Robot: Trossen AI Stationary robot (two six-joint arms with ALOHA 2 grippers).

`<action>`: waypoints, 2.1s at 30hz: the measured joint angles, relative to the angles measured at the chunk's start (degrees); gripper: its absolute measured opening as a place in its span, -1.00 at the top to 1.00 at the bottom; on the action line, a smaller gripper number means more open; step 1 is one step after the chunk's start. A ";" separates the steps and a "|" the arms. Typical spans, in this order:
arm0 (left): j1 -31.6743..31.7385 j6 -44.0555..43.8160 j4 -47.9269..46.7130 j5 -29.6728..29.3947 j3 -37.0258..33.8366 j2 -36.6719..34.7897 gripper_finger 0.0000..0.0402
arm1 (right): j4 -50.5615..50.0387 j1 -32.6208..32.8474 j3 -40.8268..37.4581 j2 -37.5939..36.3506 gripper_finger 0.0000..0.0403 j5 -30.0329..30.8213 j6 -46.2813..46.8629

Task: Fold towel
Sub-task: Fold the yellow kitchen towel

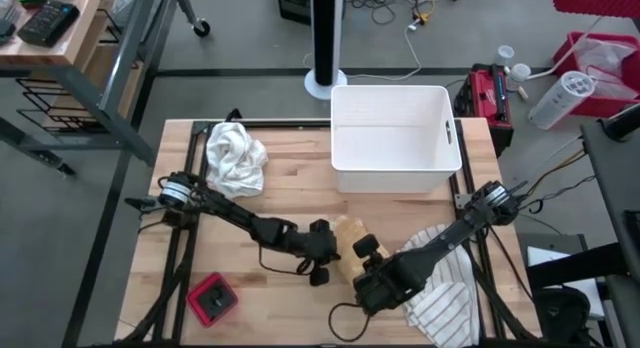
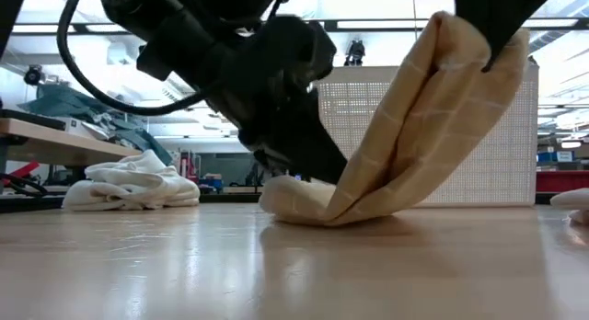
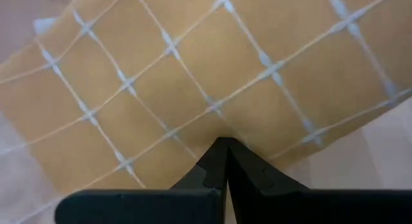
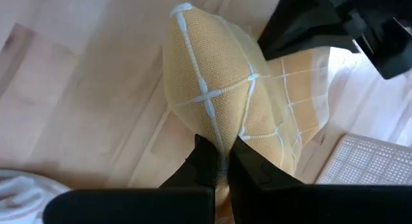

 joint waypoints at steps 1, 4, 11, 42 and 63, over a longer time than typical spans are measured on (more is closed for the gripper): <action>0.00 0.19 -1.34 0.01 0.23 0.10 1.00 | 0.04 -0.36 0.00 0.00 0.96 -0.23 -0.22; 0.24 0.56 -2.16 0.03 0.62 0.80 1.00 | -0.14 -1.33 0.13 -0.16 0.96 -0.37 -1.54; 1.19 0.58 -0.45 1.66 0.68 3.56 1.00 | -0.28 -4.34 3.17 -0.20 0.96 -1.47 -4.50; -1.43 2.53 -4.57 3.96 0.29 -4.44 1.00 | 4.40 -14.03 1.86 -0.96 0.96 -18.34 -14.95; -4.26 -3.75 7.45 -16.57 -30.38 -35.01 1.00 | 10.62 -24.58 1.84 -0.72 0.96 -30.67 -23.73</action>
